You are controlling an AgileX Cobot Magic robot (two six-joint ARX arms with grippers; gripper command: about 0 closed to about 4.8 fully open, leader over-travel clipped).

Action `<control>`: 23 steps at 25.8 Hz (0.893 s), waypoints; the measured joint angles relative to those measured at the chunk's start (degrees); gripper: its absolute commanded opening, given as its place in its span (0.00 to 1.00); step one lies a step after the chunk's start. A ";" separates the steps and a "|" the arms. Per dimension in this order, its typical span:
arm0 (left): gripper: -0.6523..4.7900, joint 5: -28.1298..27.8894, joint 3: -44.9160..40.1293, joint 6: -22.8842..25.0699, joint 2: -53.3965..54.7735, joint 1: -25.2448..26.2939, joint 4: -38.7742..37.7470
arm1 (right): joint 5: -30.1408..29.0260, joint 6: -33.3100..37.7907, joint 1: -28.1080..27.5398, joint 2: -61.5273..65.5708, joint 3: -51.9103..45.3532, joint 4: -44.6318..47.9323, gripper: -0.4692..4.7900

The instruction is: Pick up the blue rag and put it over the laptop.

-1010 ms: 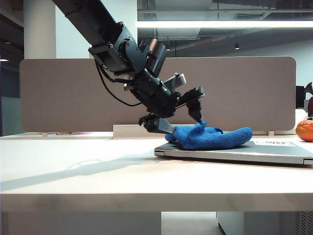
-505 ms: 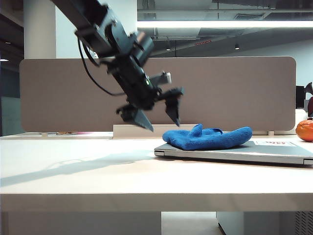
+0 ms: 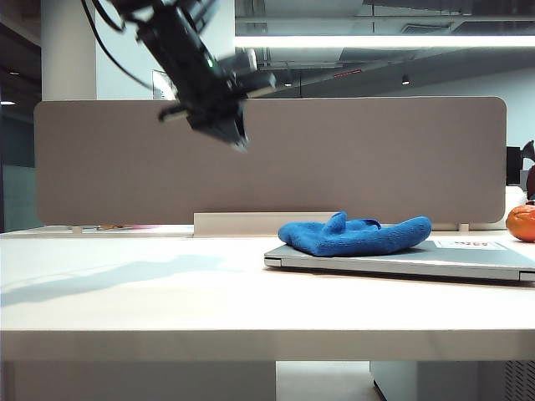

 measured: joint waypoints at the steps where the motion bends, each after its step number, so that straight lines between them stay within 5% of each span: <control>1: 0.11 -0.26 0.00 0.81 -1.03 0.09 0.04 | 1.77 -0.02 -0.02 0.00 0.00 -0.02 0.08; 9: 0.11 -1.77 0.00 5.11 -7.23 1.09 -2.62 | 17.55 -4.76 -0.02 0.00 0.00 0.00 0.08; 14: 0.11 -1.73 -3.58 6.73 -10.91 1.57 -3.06 | 19.47 -5.03 -0.09 0.00 0.00 0.00 0.08; 23: 0.11 -1.75 -23.30 6.73 -24.61 3.54 4.48 | 19.54 -5.03 -0.09 0.00 0.00 0.00 0.08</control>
